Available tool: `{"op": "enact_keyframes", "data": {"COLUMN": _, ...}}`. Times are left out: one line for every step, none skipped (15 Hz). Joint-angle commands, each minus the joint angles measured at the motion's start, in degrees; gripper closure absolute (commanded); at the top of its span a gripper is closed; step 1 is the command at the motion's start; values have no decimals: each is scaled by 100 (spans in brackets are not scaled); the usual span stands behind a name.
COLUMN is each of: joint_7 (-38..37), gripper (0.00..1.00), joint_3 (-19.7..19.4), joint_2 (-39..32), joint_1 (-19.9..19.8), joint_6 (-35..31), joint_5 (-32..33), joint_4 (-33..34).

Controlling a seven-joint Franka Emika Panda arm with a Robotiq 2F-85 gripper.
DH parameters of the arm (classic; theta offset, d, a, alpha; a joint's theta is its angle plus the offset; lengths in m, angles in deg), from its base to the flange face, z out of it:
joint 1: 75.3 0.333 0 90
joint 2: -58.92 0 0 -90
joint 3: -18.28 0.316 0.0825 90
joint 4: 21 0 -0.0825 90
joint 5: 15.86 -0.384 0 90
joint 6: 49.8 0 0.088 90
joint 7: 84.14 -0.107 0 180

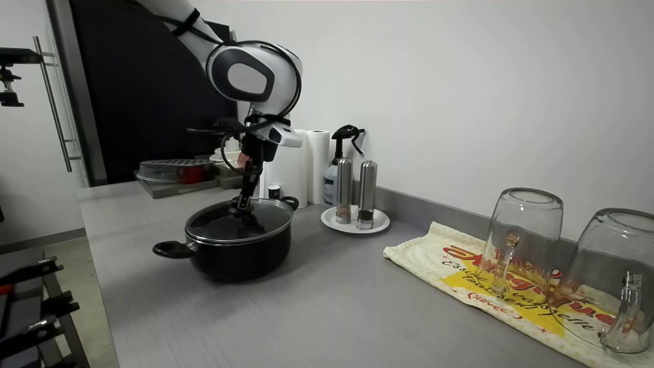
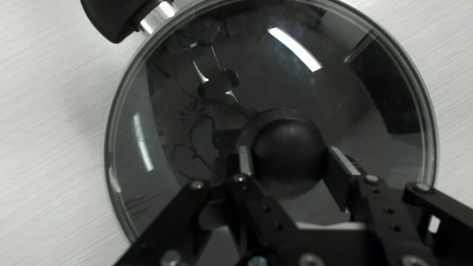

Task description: Put the lid over the black pot

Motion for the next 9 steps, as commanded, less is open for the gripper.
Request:
{"op": "enact_keyframes", "data": {"joint_7": -13, "gripper": 75, "joint_3": -3, "joint_2": -22, "joint_1": -2, "joint_6": 134, "joint_5": -116, "joint_4": 114}}
{"op": "enact_keyframes", "data": {"joint_7": -4, "gripper": 75, "joint_3": 3, "joint_2": -28, "joint_1": -7, "joint_6": 142, "joint_5": -129, "joint_4": 117}}
{"op": "enact_keyframes", "data": {"joint_7": 14, "gripper": 75, "joint_3": 12, "joint_2": -38, "joint_1": -14, "joint_6": 158, "joint_5": -144, "joint_4": 123}}
{"op": "enact_keyframes", "data": {"joint_7": 27, "gripper": 75, "joint_3": 18, "joint_2": -45, "joint_1": -18, "joint_6": 170, "joint_5": -152, "joint_4": 125}}
{"op": "enact_keyframes", "data": {"joint_7": 54, "gripper": 75, "joint_3": 26, "joint_2": -52, "joint_1": -22, "joint_6": 193, "joint_5": -153, "joint_4": 129}}
{"op": "enact_keyframes", "data": {"joint_7": 60, "gripper": 75, "joint_3": 27, "joint_2": -61, "joint_1": -20, "joint_6": 209, "joint_5": -149, "joint_4": 130}}
{"op": "enact_keyframes", "data": {"joint_7": 69, "gripper": 75, "joint_3": 32, "joint_2": -65, "joint_1": -20, "joint_6": 233, "joint_5": -148, "joint_4": 139}}
{"op": "enact_keyframes", "data": {"joint_7": 76, "gripper": 75, "joint_3": 34, "joint_2": -67, "joint_1": -20, "joint_6": 246, "joint_5": -145, "joint_4": 143}}
{"op": "enact_keyframes", "data": {"joint_7": 89, "gripper": 75, "joint_3": 40, "joint_2": -71, "joint_1": -20, "joint_6": 263, "joint_5": -145, "joint_4": 143}}
